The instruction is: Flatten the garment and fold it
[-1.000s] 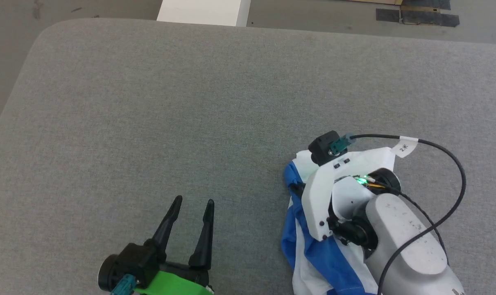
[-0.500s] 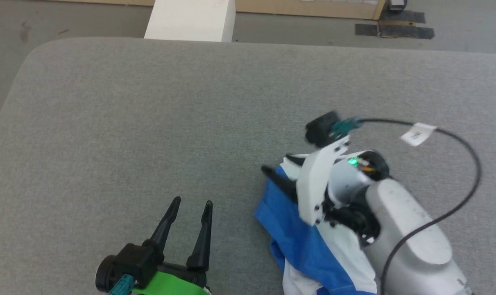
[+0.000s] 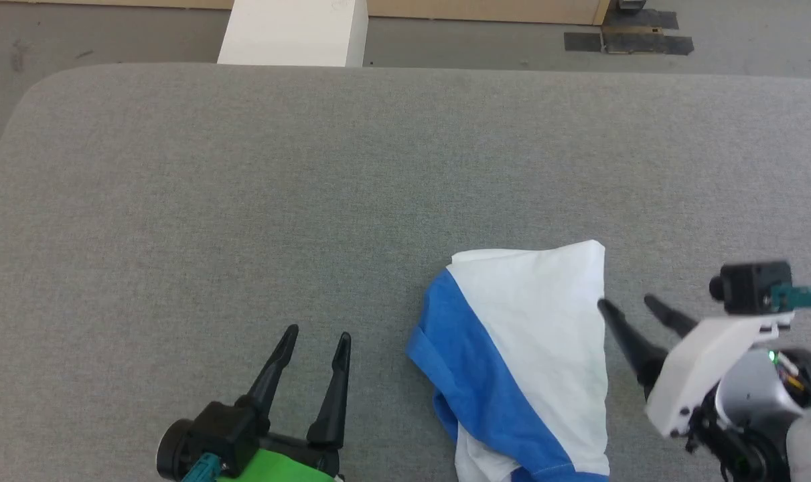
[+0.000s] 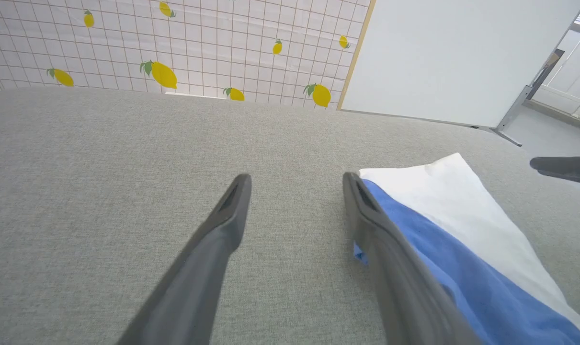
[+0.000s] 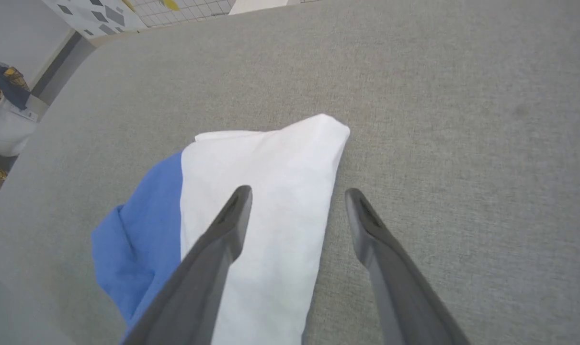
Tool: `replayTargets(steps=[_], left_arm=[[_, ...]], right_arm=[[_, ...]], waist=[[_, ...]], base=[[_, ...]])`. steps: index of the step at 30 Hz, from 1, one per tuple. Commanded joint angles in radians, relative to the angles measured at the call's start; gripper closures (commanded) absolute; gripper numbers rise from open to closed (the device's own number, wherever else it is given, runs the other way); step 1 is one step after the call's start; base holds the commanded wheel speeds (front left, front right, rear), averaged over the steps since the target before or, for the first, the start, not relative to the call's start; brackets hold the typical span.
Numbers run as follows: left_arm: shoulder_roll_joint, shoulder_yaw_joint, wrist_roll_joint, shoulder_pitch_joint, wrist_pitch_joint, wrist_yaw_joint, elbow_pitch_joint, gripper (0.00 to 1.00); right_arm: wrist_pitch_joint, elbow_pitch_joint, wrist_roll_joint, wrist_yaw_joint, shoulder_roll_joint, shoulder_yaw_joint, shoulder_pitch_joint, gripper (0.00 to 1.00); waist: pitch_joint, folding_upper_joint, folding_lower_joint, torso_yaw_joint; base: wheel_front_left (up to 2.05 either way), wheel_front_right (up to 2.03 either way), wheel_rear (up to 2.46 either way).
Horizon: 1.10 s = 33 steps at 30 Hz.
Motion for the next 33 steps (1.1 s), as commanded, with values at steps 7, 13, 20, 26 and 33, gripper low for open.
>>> replayTargets(steps=[7,13,20,26,33], left_arm=[[0.010,-0.012,-0.001,-0.012,-0.001,-0.006,0.009,0.00],[0.014,-0.011,-0.006,-0.023,-0.004,-0.011,0.019,0.00],[0.010,-0.013,-0.011,-0.044,-0.011,-0.023,0.032,0.00],[0.004,-0.010,-0.013,-0.061,-0.018,-0.028,0.049,0.00],[0.010,-0.003,-0.008,-0.055,-0.023,-0.027,0.052,0.00]], right_arm=[[-0.003,0.031,0.021,-0.001,0.009,-0.026,0.092,0.00],[-0.008,0.115,0.023,-0.001,0.009,-0.024,0.084,0.00],[-0.003,0.218,0.025,-0.001,0.009,0.009,0.042,0.00],[-0.033,0.297,0.023,-0.001,0.009,0.029,-0.007,1.00],[-0.059,0.321,-0.014,-0.001,0.009,0.008,-0.057,1.00]], waist=[[0.014,0.0000,0.0000,0.021],[0.030,0.0000,0.0000,0.049],[0.057,0.0000,0.0000,0.075],[0.059,0.0000,0.0000,0.075],[0.035,0.0000,0.0000,0.028]], base=[[0.00,0.00,0.00],[0.00,0.00,0.00],[0.00,0.00,0.00],[0.00,0.00,0.00],[0.00,0.00,0.00]])
